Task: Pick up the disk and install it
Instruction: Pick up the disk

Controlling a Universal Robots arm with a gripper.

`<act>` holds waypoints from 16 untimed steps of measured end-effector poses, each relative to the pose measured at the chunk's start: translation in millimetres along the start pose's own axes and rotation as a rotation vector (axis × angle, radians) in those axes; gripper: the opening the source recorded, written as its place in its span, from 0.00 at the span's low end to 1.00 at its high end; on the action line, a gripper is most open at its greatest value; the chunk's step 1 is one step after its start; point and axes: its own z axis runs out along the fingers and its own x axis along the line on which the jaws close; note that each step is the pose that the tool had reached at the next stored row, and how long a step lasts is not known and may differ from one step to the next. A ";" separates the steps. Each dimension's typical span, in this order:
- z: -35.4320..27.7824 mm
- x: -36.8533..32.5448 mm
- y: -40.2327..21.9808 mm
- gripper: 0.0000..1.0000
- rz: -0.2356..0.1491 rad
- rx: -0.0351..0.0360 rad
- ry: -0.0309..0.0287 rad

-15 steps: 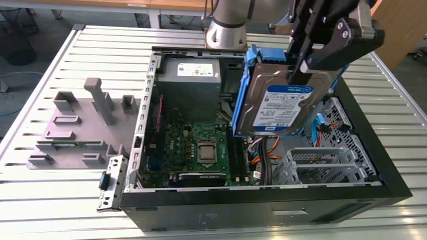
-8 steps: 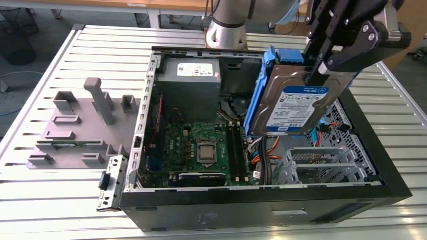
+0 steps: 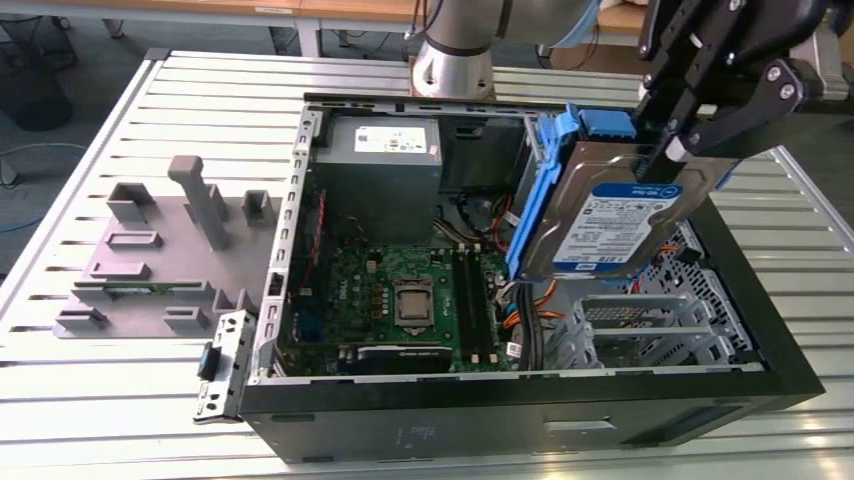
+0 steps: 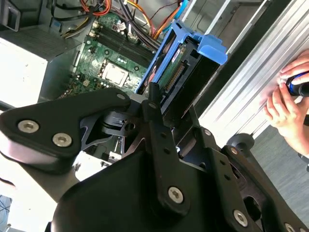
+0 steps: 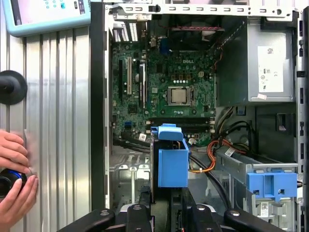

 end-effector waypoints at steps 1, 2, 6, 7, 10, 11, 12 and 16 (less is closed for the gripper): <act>0.2 1.6 -1.6 0.35 0.000 0.0000 0.0000; 0.4 3.0 -3.2 0.35 0.000 0.0000 0.0000; 1.2 7.5 -10.9 0.35 0.000 0.0000 0.0002; 1.4 8.3 -13.3 0.35 0.000 0.0000 0.0001; 2.1 11.0 -22.0 0.35 0.000 0.0000 0.0000; 2.4 12.0 -25.2 0.35 0.000 0.0000 0.0000; 2.7 13.1 -28.0 0.35 0.000 0.0000 0.0000; 4.3 18.2 -38.1 0.35 0.000 0.0000 0.0001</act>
